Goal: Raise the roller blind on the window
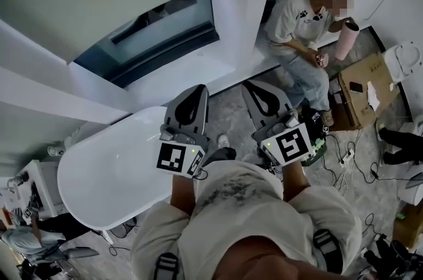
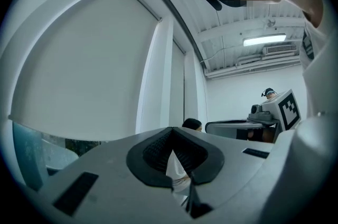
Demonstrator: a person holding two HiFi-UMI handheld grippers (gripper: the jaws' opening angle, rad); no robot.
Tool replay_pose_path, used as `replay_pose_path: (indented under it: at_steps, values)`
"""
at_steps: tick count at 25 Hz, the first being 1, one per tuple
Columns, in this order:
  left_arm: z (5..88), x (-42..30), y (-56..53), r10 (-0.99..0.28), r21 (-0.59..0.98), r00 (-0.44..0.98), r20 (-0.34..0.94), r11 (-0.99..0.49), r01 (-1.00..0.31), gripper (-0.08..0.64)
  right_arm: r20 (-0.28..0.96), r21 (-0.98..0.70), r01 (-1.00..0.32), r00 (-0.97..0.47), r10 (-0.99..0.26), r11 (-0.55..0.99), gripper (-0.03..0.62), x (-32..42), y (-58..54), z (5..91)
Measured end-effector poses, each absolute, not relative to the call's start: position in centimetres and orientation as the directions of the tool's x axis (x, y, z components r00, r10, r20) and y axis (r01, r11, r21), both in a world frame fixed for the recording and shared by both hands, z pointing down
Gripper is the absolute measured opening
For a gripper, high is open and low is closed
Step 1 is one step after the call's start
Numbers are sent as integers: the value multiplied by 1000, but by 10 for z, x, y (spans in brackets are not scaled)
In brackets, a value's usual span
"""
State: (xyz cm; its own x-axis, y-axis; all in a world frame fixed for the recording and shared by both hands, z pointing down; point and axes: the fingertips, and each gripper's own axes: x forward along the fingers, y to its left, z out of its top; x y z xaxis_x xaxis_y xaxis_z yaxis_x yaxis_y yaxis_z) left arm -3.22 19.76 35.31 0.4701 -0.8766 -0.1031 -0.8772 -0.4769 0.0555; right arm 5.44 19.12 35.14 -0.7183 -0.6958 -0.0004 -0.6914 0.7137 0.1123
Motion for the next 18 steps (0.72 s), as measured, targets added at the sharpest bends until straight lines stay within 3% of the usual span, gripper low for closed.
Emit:
replay_pose_path:
  at_steps: [18]
  values:
    - [354,-39,79,-825,44,555,-108,-561,-826,6,-2,106,-742,-666,-746,662,60,38,78,353]
